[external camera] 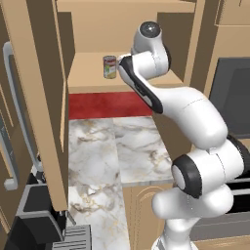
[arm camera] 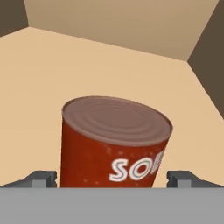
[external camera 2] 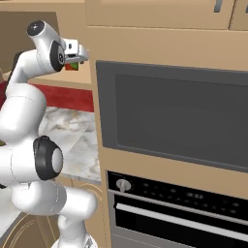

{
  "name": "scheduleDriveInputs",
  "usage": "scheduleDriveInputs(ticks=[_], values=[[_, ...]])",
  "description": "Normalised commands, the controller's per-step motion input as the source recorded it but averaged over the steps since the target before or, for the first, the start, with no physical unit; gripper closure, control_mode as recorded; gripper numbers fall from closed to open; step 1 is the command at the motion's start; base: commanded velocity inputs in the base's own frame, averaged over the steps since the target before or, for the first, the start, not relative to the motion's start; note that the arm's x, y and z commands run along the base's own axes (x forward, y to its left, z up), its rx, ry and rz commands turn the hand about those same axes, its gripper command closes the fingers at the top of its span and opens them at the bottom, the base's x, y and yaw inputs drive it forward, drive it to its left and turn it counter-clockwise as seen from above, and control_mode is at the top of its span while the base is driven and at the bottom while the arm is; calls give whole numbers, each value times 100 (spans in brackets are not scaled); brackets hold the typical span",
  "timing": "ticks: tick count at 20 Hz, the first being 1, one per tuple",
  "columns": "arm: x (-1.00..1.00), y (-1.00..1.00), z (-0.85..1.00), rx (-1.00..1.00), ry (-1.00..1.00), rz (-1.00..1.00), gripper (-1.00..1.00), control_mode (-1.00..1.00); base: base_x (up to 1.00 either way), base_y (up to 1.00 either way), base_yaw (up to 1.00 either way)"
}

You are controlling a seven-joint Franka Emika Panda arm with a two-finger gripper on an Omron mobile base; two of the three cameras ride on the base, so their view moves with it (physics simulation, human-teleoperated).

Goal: Restock the canned food cabinet by taking the new fresh canned food from the counter and placing it in the cabinet. Then, take the old canned food from the cabinet and place it on the counter.

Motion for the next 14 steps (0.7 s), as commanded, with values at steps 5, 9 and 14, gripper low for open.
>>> scheduleDriveInputs(ticks=[5, 9, 14], values=[[-3, 0, -6, 0, 0, 0, 100, -100, 0, 0, 0], [0, 0, 0, 0, 1, 0, 100, -100, 0, 0, 0], [-63, -1, 0, 1, -11, 0, 100, -100, 0, 0, 0]])
